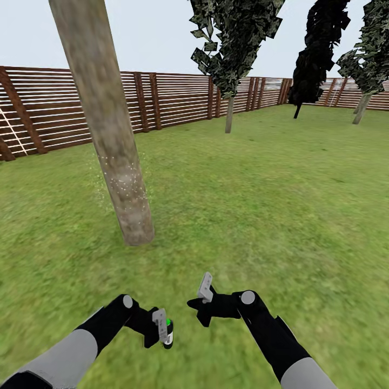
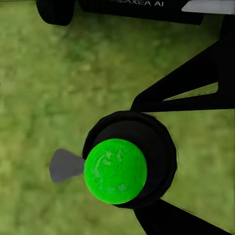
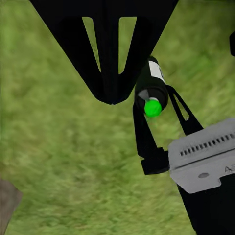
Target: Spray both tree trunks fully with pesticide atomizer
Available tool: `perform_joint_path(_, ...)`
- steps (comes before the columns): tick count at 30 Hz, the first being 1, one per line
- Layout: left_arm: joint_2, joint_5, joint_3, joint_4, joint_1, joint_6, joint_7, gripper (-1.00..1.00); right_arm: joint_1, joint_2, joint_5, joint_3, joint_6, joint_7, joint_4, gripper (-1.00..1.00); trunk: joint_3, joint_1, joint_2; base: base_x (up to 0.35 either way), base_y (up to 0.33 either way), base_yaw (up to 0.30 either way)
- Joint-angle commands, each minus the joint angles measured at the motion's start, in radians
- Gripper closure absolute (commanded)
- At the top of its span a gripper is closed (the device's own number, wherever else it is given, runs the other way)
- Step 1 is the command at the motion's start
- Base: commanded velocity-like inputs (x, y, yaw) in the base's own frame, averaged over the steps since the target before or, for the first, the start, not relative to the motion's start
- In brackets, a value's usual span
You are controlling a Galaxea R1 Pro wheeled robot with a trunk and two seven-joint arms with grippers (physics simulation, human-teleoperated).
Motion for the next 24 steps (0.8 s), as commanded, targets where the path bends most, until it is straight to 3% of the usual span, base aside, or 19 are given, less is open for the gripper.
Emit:
perform_joint_path(1, -0.005, -0.006, 0.000, 0.000, -0.001, 0.000, 0.000, 1.00, 0.000, 0.000, 0.012, 0.000, 0.000, 0.000, 0.000, 1.00, 0.000, 0.000, 0.000, 0.000, 0.000, 0.000)
perform_joint_path(6, -0.010, -0.009, 0.000, -0.039, -0.003, 0.000, -0.001, 1.00, 0.000, 0.003, 0.044, 0.001, -0.003, 0.001, 0.040, 1.00, 0.000, 0.000, 0.000, 0.000, 0.000, 0.000)
perform_joint_path(17, -0.038, -0.004, 0.002, -0.045, -0.005, -0.004, -0.002, 1.00, 0.000, 0.003, 0.044, 0.001, -0.003, 0.001, 0.041, 1.00, 0.000, 0.000, 0.000, 0.000, 0.000, 0.000)
perform_joint_path(24, -0.050, -0.001, 0.003, -0.044, -0.005, -0.049, -0.002, 1.00, 0.000, 0.003, 0.044, 0.001, -0.003, 0.001, 0.042, 1.00, 0.000, 0.000, 0.000, 0.000, 0.000, 0.000)
